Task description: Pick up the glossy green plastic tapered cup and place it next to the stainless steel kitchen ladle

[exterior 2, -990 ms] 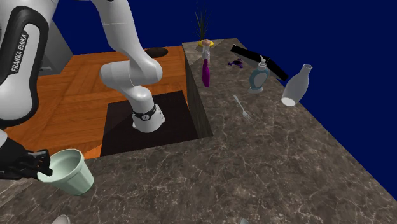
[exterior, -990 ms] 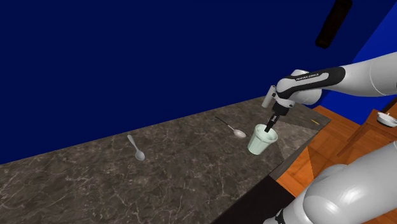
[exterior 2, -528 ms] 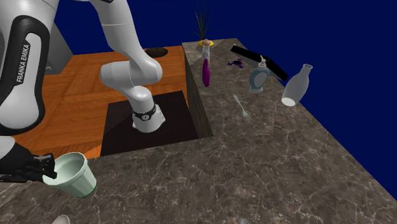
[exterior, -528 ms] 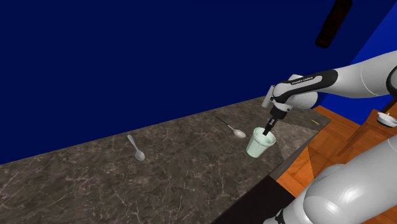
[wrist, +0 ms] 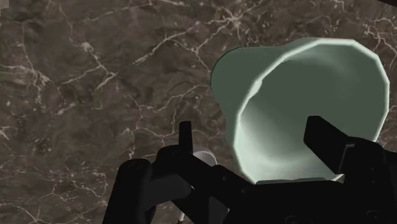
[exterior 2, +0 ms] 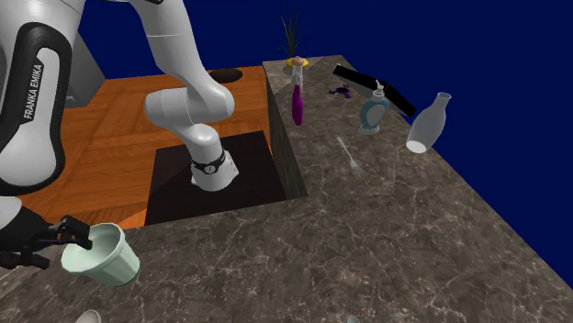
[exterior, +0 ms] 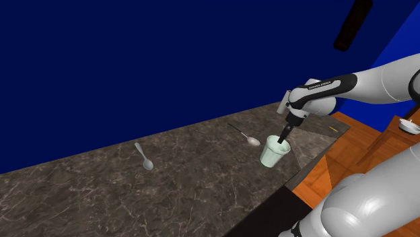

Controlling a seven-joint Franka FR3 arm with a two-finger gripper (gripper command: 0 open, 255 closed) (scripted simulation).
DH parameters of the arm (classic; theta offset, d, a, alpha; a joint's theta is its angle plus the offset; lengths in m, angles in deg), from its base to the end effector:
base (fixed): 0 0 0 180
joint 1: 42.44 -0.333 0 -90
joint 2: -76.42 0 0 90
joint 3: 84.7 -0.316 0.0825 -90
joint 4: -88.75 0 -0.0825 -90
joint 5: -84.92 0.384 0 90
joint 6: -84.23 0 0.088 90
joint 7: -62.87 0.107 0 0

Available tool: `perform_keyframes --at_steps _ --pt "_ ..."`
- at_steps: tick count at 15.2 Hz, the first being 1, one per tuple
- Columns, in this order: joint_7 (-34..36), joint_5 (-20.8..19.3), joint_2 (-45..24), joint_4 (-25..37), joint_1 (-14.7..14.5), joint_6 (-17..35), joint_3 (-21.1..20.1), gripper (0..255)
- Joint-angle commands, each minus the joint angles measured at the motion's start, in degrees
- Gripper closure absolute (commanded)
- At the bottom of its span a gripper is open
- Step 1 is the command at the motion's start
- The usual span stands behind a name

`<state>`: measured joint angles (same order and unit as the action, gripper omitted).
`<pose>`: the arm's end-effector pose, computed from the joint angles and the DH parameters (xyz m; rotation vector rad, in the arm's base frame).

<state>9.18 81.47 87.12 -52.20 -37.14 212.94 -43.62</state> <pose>0.3145 -0.3287 0.3435 -3.0266 -0.2731 -0.0207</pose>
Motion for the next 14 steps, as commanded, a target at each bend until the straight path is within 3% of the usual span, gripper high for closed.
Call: perform_keyframes --at_steps 1,2,6,14 --pt "0.0 0.0 0.0 0.0 0.0 0.0 0.0 0" --pt "0.0 0.0 0.0 0.0 0.0 0.0 0.0 0" --pt "2.2 -2.7 4.6 4.3 1.0 -8.1 -1.6 0" --pt "2.2 -2.7 4.6 4.3 1.0 -8.1 -1.6 0"
